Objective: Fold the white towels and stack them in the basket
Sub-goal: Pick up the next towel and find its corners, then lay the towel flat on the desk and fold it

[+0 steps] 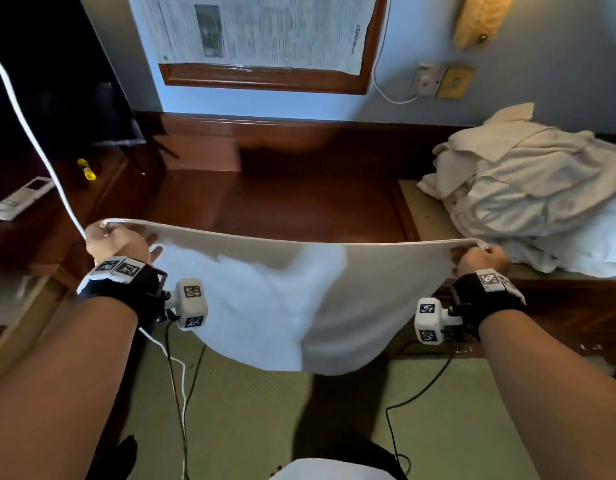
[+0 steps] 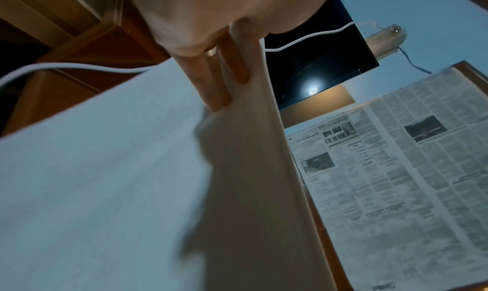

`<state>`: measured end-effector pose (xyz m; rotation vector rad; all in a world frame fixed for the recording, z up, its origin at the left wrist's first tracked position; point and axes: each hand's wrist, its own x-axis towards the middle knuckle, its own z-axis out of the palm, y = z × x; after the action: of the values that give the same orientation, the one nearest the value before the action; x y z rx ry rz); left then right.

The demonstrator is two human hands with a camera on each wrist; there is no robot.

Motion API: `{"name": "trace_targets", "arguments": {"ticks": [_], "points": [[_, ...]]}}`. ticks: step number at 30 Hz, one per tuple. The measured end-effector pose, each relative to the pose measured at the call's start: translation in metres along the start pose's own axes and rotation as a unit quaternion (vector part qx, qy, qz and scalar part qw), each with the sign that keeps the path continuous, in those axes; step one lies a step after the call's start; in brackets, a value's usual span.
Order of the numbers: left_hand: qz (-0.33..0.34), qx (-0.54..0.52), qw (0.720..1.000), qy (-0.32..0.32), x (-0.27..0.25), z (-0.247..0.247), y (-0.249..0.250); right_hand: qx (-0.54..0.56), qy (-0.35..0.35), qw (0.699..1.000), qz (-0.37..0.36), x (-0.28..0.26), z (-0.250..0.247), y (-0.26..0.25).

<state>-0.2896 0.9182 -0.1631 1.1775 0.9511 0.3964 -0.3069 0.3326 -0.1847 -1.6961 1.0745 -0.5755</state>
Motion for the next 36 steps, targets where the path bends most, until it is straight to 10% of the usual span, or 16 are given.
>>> {"name": "trace_targets", "arguments": {"ticks": [15,24,28,33,36], "points": [[0.041,-0.057,0.997,-0.018,0.076,0.151,0.069,0.176,-0.009,0.984,-0.012,0.079,0.152,-0.122],[0.096,0.130,0.984,-0.071,0.163,0.279,0.050,0.046,-0.106,0.990,-0.080,0.160,0.305,-0.117],[0.136,0.460,0.866,-0.144,0.168,0.274,-0.056,-0.191,-0.292,0.927,-0.138,0.127,0.317,-0.013],[0.098,0.757,0.585,-0.274,0.148,0.210,-0.169,-0.590,-0.430,0.653,-0.200,0.092,0.281,0.076],[0.139,0.780,0.552,-0.261,0.154,0.208,-0.178,-0.600,-0.430,0.636,-0.227,0.098,0.289,0.077]]}}
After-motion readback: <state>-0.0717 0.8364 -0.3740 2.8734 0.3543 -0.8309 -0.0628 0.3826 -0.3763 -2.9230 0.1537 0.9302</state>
